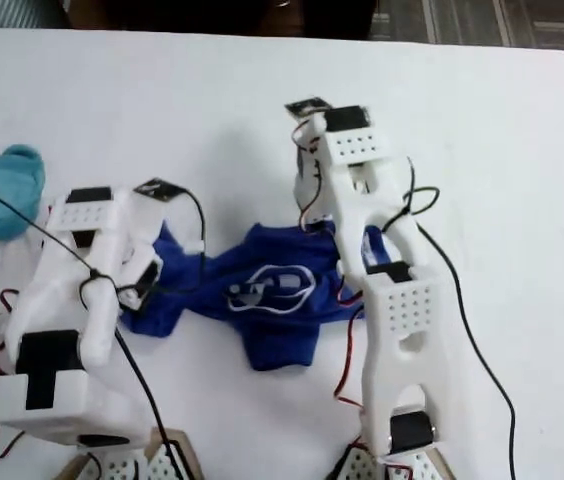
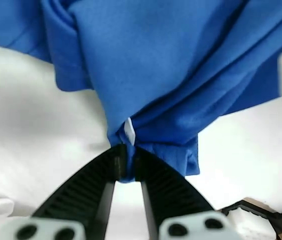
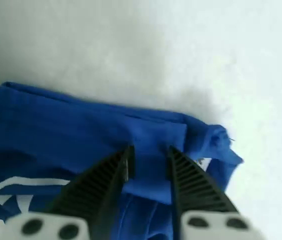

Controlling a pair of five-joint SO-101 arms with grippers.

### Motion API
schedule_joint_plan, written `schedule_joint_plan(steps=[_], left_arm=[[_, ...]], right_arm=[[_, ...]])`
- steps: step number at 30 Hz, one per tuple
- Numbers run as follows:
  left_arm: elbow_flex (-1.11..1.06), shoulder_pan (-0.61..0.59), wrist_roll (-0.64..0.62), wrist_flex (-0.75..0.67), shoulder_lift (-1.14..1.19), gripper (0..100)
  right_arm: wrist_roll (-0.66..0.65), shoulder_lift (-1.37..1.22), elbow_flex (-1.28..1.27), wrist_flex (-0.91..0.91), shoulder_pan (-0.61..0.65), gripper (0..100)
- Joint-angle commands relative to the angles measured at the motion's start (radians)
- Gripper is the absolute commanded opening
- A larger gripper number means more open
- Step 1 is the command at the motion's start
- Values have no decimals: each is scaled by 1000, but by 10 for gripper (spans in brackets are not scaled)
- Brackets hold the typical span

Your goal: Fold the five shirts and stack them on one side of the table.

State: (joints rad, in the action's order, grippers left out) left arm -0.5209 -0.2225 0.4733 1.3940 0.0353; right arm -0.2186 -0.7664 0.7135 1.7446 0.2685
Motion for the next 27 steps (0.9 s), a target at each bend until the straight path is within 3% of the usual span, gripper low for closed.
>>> schedule_joint_plan(steps=[1, 9, 19, 23, 27], left_arm=[[36, 6, 11, 2, -8, 25], [35, 6, 11, 2, -8, 25], [35, 6, 11, 2, -8, 25], [31, 6, 9, 2, -8, 25], [35, 6, 9, 2, -6, 25]], right_arm=[[-43, 77, 35, 24, -31, 116], [-54, -58, 84, -38, -74, 116], [-57, -114, 120, -31, -30, 111], [-55, -97, 198, -39, -21, 12], [-51, -70, 362, -39, -24, 20]])
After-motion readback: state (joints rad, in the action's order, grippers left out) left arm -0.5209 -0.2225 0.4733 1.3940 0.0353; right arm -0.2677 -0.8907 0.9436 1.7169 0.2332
